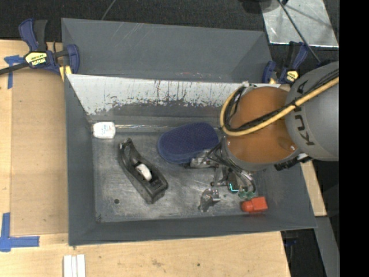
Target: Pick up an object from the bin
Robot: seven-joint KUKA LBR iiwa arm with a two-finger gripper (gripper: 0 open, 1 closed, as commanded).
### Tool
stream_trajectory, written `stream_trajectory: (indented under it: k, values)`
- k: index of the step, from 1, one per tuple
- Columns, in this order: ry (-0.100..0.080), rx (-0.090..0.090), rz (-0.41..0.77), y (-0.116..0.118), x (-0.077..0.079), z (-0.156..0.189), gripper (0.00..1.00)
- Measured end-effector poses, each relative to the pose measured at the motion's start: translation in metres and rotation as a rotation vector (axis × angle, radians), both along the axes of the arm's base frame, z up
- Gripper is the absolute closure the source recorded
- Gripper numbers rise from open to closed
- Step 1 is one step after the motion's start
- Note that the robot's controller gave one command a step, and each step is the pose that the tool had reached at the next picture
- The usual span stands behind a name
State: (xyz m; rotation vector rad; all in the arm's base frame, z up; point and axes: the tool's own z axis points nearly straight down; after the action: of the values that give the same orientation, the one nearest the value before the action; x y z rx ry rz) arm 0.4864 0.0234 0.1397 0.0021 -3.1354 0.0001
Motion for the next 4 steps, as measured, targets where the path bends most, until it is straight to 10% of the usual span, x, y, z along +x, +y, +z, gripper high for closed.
stream_trajectory:
  k: [1,2,3,4]
  values:
    - [-0.002,0.005,-0.114,-0.045,0.081,-0.054,0.00]
    - [-0.031,0.001,-0.119,-0.047,0.087,-0.048,1.00]
    - [-0.019,-0.004,0.220,0.015,0.074,-0.045,1.00]
    - [-0.016,0.000,0.306,0.005,0.094,0.010,1.00]
